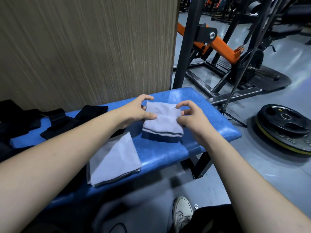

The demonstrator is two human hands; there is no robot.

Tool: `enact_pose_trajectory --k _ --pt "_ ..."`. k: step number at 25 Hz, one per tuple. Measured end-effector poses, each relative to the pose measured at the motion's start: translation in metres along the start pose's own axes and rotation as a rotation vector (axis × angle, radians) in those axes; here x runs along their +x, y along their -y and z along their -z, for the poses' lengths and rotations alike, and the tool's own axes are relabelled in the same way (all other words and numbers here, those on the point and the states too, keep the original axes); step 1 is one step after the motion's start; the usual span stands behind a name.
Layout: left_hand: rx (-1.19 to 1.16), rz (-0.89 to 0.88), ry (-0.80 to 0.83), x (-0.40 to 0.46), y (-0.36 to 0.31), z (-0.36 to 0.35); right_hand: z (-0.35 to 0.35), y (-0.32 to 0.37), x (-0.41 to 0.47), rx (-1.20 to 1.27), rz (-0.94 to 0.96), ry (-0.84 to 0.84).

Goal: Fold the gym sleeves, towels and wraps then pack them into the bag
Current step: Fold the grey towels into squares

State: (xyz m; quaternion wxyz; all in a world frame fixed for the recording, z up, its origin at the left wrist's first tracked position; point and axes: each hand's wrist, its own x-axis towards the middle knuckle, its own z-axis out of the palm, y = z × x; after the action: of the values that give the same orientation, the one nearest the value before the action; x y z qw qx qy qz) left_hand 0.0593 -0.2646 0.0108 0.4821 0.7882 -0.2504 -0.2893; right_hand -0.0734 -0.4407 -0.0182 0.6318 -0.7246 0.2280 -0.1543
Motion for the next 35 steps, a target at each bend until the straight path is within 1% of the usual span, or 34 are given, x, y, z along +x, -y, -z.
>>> enact_pose_trajectory --k 2,4,7,12,15,18,20,23,25,27,28,31,33,35 --pt "-0.035 -0.062 -0.049 -0.024 -0.011 0.013 -0.004 0.012 -0.005 0.162 -0.019 0.062" --pt "-0.037 -0.104 -0.088 -0.05 -0.013 0.027 -0.015 0.023 -0.013 0.241 -0.038 0.191" --pt "-0.032 -0.11 -0.156 -0.094 -0.006 0.043 -0.039 0.038 -0.03 0.214 -0.022 0.359" --pt "-0.004 -0.138 -0.28 -0.161 0.024 0.052 -0.066 0.047 -0.061 0.117 0.027 0.515" --pt "0.007 -0.122 -0.35 -0.184 0.039 0.052 -0.078 0.04 -0.068 0.041 0.032 0.54" --pt "0.075 -0.097 -0.395 -0.19 0.059 0.051 -0.091 0.032 -0.072 -0.064 0.049 0.546" --pt "0.163 -0.067 -0.432 -0.188 0.072 0.051 -0.1 0.027 -0.073 -0.199 0.091 0.515" --pt "0.389 0.001 -0.454 -0.188 0.085 0.045 -0.111 0.022 -0.072 -0.515 0.237 0.503" --pt "0.504 -0.048 -0.511 -0.191 0.085 0.035 -0.11 0.023 -0.07 -0.601 0.276 0.506" --pt "0.63 -0.187 -0.598 -0.193 0.085 0.03 -0.106 0.028 -0.069 -0.579 0.269 0.485" --pt "0.676 -0.244 -0.61 -0.193 0.085 0.027 -0.103 0.031 -0.07 -0.572 0.266 0.47" --pt "0.786 -0.283 -0.567 -0.19 0.097 0.017 -0.099 0.036 -0.076 -0.572 0.205 0.489" --pt "0.896 -0.258 -0.505 -0.188 0.105 0.008 -0.1 0.033 -0.081 -0.613 0.161 0.561" --pt "0.976 -0.212 -0.421 -0.184 0.109 0.004 -0.103 0.028 -0.083 -0.687 0.174 0.598"
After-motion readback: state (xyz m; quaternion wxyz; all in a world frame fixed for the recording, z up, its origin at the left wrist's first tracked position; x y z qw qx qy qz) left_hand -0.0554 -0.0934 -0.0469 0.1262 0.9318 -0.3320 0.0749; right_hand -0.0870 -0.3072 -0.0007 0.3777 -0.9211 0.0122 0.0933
